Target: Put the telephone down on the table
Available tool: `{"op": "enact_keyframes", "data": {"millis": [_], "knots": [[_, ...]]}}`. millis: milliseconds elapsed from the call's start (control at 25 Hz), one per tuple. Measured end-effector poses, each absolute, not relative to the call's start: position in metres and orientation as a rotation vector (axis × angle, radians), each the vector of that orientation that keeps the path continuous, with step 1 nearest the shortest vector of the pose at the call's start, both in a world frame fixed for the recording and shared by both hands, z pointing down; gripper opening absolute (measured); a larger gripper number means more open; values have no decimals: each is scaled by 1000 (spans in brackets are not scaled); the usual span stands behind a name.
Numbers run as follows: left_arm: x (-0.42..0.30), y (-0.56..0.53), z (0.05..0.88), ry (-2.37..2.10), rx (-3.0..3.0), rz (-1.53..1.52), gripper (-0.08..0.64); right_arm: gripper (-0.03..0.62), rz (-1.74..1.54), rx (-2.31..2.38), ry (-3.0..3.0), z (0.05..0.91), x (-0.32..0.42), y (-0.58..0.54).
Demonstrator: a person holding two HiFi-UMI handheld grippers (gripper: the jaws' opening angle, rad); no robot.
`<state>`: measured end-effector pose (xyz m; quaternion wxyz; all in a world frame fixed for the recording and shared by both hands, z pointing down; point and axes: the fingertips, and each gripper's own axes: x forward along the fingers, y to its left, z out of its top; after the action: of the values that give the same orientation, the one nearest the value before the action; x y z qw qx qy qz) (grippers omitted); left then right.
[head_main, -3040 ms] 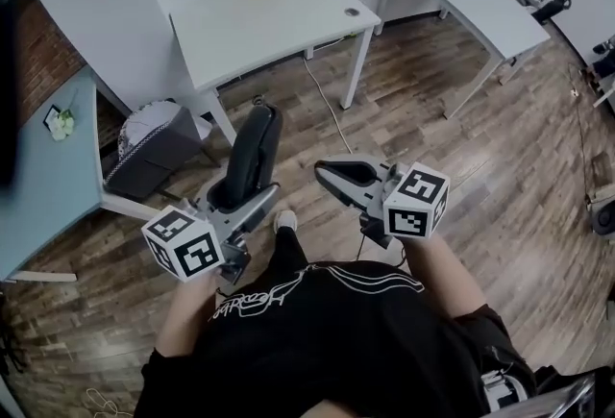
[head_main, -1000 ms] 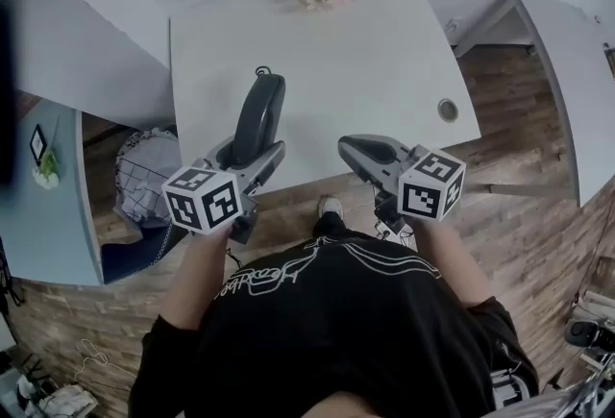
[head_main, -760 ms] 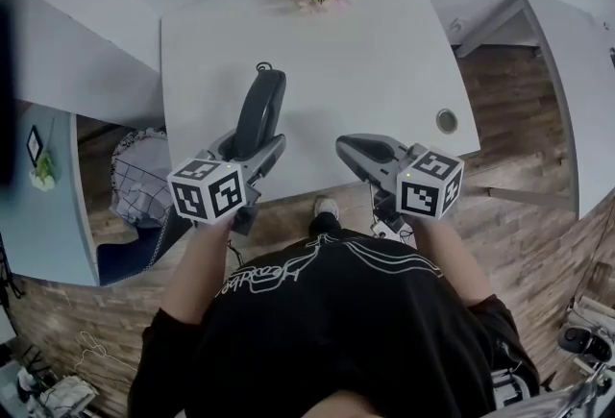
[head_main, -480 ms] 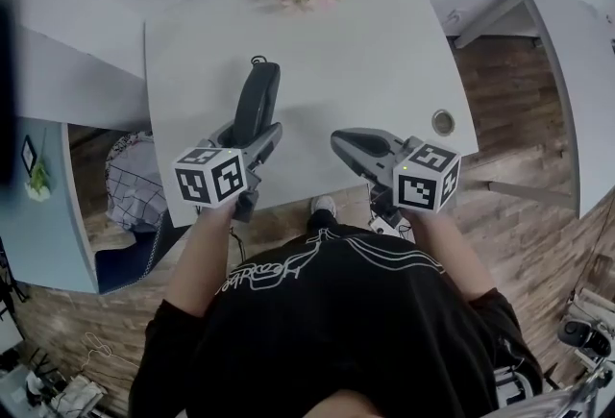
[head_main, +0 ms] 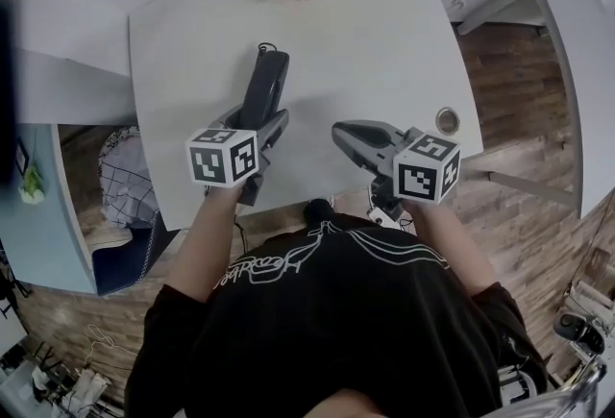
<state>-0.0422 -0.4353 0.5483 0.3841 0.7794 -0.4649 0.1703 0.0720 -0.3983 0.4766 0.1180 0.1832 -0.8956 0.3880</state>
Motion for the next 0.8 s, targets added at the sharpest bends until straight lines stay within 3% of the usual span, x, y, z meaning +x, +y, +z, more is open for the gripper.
{"op": "enact_keyframes", "data": {"millis": [800], "knots": [[-21, -445, 590, -1325, 1982, 897, 298, 40, 1252, 613, -2590, 503, 96, -411]]}}
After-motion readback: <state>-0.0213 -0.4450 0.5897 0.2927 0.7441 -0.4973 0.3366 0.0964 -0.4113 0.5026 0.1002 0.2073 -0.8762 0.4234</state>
